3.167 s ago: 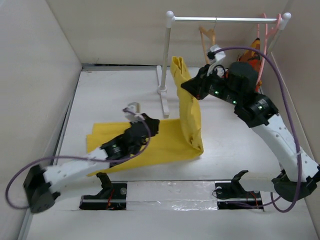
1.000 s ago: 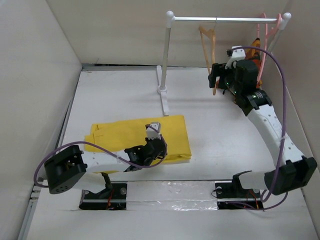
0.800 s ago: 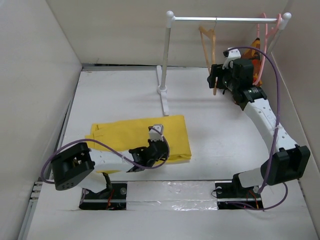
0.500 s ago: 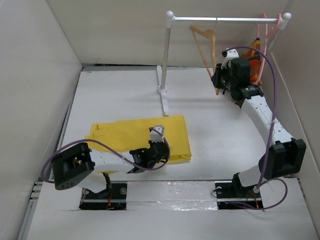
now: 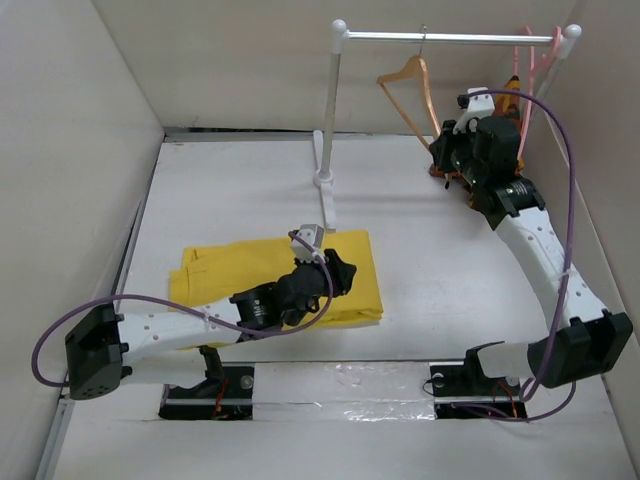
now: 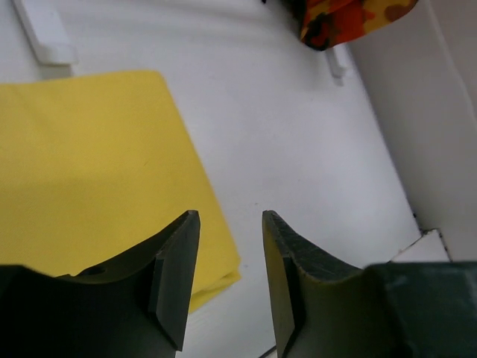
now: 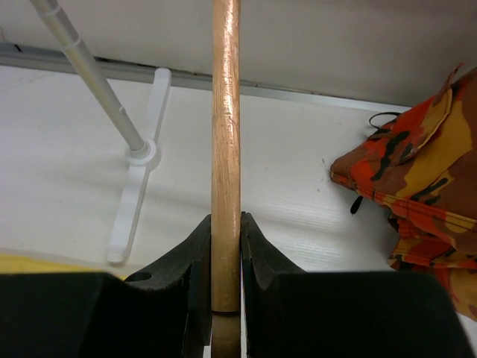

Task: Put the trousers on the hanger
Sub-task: Pick up the hanger from the clothesline.

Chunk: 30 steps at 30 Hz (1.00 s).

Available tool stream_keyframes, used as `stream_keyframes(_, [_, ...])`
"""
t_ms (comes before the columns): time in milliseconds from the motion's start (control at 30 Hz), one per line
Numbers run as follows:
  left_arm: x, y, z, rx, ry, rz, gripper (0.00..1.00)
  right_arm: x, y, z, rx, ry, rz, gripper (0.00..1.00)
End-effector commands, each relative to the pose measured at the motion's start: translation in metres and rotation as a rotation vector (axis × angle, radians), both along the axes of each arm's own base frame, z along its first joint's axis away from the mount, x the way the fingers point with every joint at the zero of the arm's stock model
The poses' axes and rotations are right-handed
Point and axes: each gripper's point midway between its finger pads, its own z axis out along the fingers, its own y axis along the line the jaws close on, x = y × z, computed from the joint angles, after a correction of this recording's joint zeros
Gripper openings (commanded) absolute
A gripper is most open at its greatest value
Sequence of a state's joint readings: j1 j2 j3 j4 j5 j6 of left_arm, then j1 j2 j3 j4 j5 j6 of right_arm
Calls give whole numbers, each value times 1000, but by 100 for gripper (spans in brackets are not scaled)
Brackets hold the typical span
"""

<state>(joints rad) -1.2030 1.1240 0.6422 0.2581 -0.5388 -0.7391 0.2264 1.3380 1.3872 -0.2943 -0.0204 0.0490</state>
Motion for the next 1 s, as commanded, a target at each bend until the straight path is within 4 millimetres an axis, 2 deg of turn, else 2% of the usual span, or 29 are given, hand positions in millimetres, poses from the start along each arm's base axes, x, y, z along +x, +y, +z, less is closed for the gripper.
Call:
stream_keyframes(0, [5, -3, 57, -59, -93, -4, 37, -14, -8, 64, 22, -180, -79, 0])
stream_keyframes(67, [6, -6, 74, -66, -123, -17, 41, -17, -14, 46, 8, -147, -105, 0])
stream_keyframes(100, [7, -8, 92, -91, -141, -18, 43, -21, -15, 44, 11, -148, -107, 0])
stream_keyframes(133, [8, -10, 98, -93, -148, -17, 44, -22, -15, 28, 6, -119, -109, 0])
stream_keyframes(167, [9, -11, 104, -91, -161, -20, 45, -24, -18, 24, 8, -120, -123, 0])
stream_keyframes(200, [10, -14, 120, -116, -177, -23, 45, -28, -20, 33, 26, -165, -129, 0])
stream_keyframes(233, [11, -17, 124, -118, -186, -25, 46, -29, -20, 18, 26, -151, -131, 0])
stream_keyframes(300, [14, -22, 141, -139, -206, -40, 46, -28, -21, 24, 42, -186, -138, 0])
stream_keyframes(367, [18, -26, 146, -143, -212, -42, 46, -27, -25, 31, 44, -198, -164, 0])
stream_keyframes(400, [18, -29, 155, -154, -222, -44, 46, -28, -23, 31, 39, -192, -161, 0])
stream_keyframes(467, [28, -30, 158, -151, -223, -42, 47, -32, -22, 39, 45, -212, -159, 0])
stream_keyframes(500, [31, -31, 165, -164, -228, -42, 46, -33, -23, 40, 51, -229, -167, 0])
stream_keyframes(633, [37, -42, 170, -178, -228, -62, 47, -36, -28, 50, 64, -269, -187, 0])
stream_keyframes(733, [43, -48, 173, -180, -226, -60, 47, -39, -22, 50, 50, -246, -160, 0])
stream_keyframes(800, [49, -49, 180, -201, -230, -66, 48, -49, -15, 46, 49, -239, -137, 0])
stream_keyframes(833, [58, -50, 185, -210, -235, -58, 48, -53, -12, 28, 49, -207, -131, 0])
stream_keyframes(867, [61, -51, 188, -221, -235, -56, 49, -57, -9, 19, 51, -194, -124, 0])
stream_keyframes(900, [63, -54, 199, -239, -242, -69, 50, -67, -3, 18, 67, -207, -104, 0])
stream_keyframes(933, [69, -60, 195, -229, -234, -69, 53, -72, 0, 8, 76, -191, -98, 0])
stream_keyframes(967, [70, -65, 195, -219, -230, -79, 54, -77, 1, -19, 61, -149, -101, 0])
